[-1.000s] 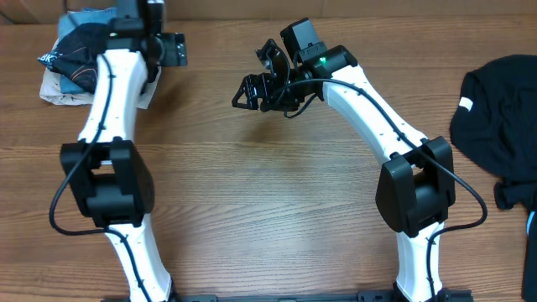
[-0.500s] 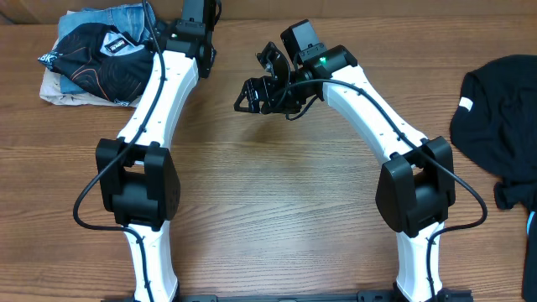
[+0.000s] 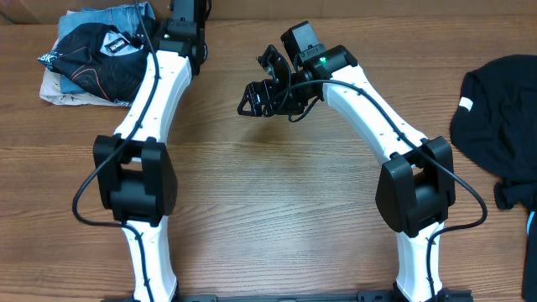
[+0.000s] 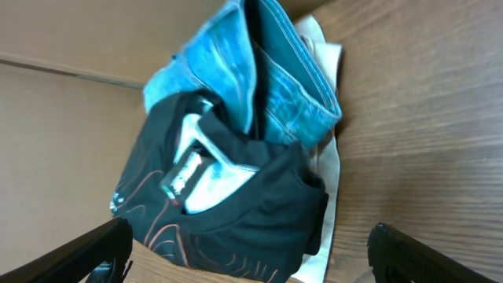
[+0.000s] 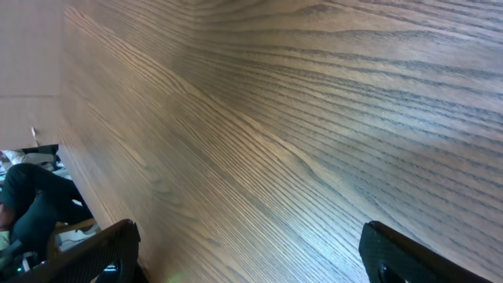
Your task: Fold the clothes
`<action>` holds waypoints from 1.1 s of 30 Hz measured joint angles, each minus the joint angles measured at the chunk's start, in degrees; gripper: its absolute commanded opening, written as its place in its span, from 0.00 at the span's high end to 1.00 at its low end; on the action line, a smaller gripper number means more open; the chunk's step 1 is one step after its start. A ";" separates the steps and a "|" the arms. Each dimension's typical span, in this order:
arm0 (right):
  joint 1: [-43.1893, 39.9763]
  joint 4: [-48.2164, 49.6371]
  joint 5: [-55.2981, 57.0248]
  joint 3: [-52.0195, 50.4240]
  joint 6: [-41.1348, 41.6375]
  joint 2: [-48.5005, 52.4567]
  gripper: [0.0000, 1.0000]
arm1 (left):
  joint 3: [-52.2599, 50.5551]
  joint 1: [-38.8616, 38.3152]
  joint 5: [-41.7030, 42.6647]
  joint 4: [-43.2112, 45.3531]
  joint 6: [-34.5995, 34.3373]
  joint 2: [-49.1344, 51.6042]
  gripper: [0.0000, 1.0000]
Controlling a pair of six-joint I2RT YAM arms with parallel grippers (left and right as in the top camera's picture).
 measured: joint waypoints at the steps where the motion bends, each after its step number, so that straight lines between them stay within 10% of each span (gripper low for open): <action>1: -0.02 0.04 0.02 0.00 -0.02 0.00 0.07 | 0.00 0.09 0.00 0.00 0.24 0.90 0.02; 33: -0.79 0.02 0.66 0.00 -0.17 0.00 0.07 | -0.35 5.81 -1.70 6.38 3.34 10.80 0.07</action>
